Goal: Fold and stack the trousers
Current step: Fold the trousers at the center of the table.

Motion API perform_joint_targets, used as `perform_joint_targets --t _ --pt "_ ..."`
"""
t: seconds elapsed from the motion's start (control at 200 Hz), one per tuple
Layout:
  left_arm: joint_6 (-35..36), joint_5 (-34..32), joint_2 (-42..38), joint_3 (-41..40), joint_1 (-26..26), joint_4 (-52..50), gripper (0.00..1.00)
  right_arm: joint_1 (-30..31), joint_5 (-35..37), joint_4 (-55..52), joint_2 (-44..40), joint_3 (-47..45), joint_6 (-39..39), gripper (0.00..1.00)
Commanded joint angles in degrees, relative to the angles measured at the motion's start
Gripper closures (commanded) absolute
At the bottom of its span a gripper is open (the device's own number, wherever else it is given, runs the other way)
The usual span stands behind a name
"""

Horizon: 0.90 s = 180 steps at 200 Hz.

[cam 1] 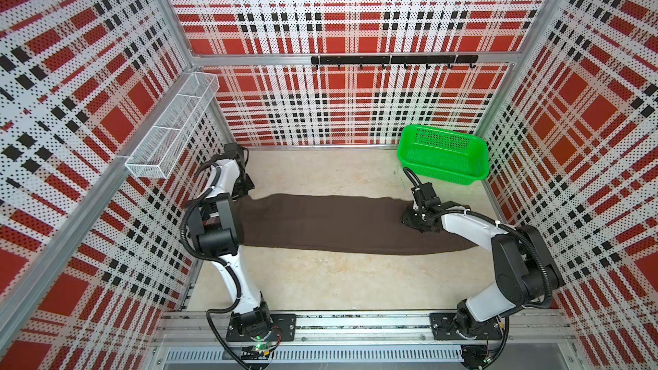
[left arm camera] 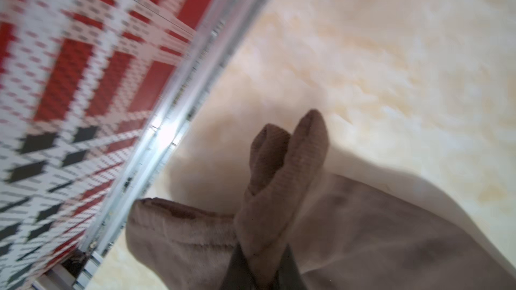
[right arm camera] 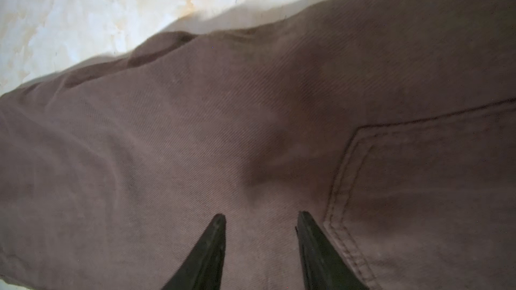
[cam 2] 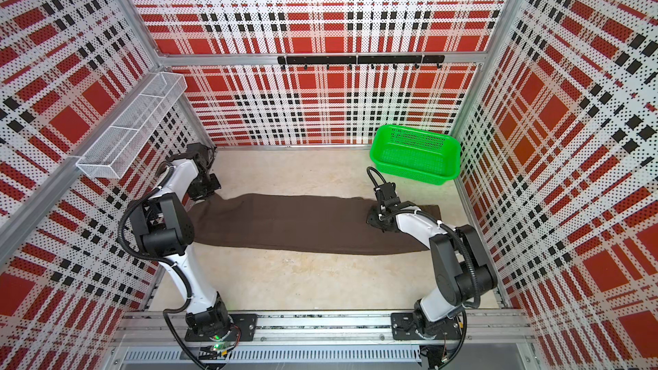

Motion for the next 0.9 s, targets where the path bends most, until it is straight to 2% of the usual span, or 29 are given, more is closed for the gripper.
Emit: perform_joint_targets --t 0.0,0.195,0.346,0.611,0.641,0.897 --pt "-0.7 5.7 -4.6 -2.4 -4.5 -0.4 1.0 -0.4 0.8 -0.5 1.0 1.9 -0.6 0.54" --pt "-5.8 14.5 -8.7 -7.3 -10.8 -0.6 1.0 -0.6 1.1 -0.4 1.3 2.5 -0.3 0.54" --pt "-10.7 16.8 -12.7 -10.0 -17.2 2.4 1.0 -0.6 0.7 0.0 1.6 2.6 -0.1 0.54" --pt "-21.2 15.0 -18.1 -9.2 -25.3 8.9 1.0 -0.6 0.3 -0.2 1.6 3.0 -0.4 0.54" --pt "-22.2 15.0 -18.4 -9.1 -27.9 9.5 1.0 -0.5 0.4 -0.2 1.5 3.0 -0.4 0.54" --pt "-28.1 16.0 -16.4 -9.9 -36.4 13.8 1.0 -0.8 0.4 -0.2 0.2 2.5 -0.3 0.54"
